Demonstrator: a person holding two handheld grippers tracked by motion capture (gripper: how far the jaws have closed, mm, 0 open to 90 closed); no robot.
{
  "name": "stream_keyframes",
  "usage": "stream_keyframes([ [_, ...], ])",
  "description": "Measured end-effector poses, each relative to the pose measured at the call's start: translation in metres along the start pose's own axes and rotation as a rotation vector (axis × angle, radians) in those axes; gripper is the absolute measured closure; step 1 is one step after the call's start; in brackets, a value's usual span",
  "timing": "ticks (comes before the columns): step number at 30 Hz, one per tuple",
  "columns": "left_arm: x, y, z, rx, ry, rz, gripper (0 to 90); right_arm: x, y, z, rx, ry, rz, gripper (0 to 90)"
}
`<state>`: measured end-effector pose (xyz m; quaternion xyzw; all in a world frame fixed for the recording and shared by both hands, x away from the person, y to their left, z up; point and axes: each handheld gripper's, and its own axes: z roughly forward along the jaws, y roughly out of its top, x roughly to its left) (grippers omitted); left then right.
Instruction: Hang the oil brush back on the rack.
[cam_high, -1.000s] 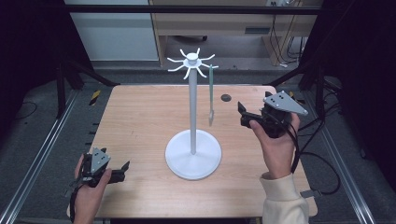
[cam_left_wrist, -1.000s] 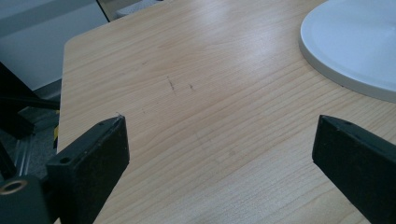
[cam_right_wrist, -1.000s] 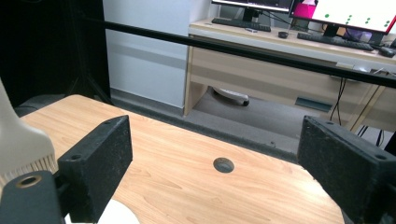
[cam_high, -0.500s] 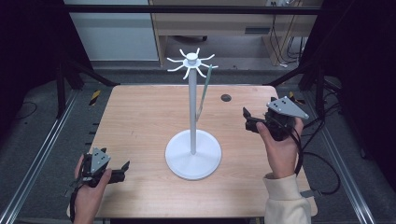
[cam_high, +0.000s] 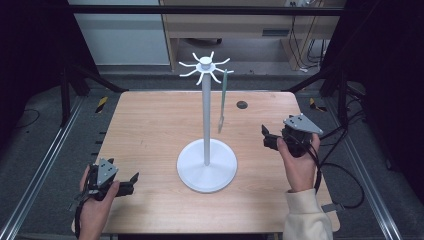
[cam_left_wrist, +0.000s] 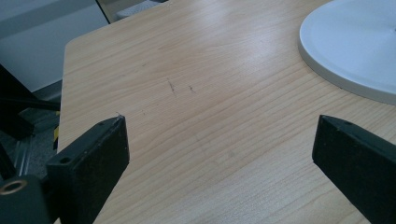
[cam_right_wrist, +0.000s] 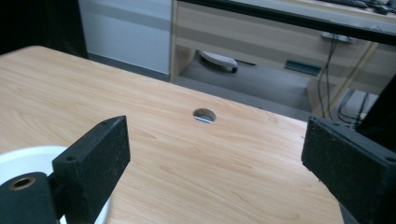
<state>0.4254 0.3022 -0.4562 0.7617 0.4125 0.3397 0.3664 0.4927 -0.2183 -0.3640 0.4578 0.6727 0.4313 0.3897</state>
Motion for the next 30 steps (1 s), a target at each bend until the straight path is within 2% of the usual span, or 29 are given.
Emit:
stream_keyframes([
  [9,0.0,0.0,0.0,0.0,0.0,0.001,3.4,-0.01,-0.028,0.017,0.051,-0.024,0.032,8.8],
  [15,0.0,0.0,0.0,0.0,0.0,0.002,3.4,-0.009,-0.041,0.026,0.072,-0.029,0.043,9.0],
  [18,-0.001,0.0,0.0,0.002,0.0,0.005,3.4,-0.008,-0.048,0.031,0.102,-0.03,0.035,9.0],
  [26,-0.001,0.0,0.001,0.003,-0.002,0.006,3.4,-0.001,-0.067,0.048,0.184,0.042,0.061,10.1],
  [30,-0.002,0.0,0.001,0.004,-0.002,0.009,3.4,0.002,-0.071,0.052,0.212,0.06,0.065,10.1],
])
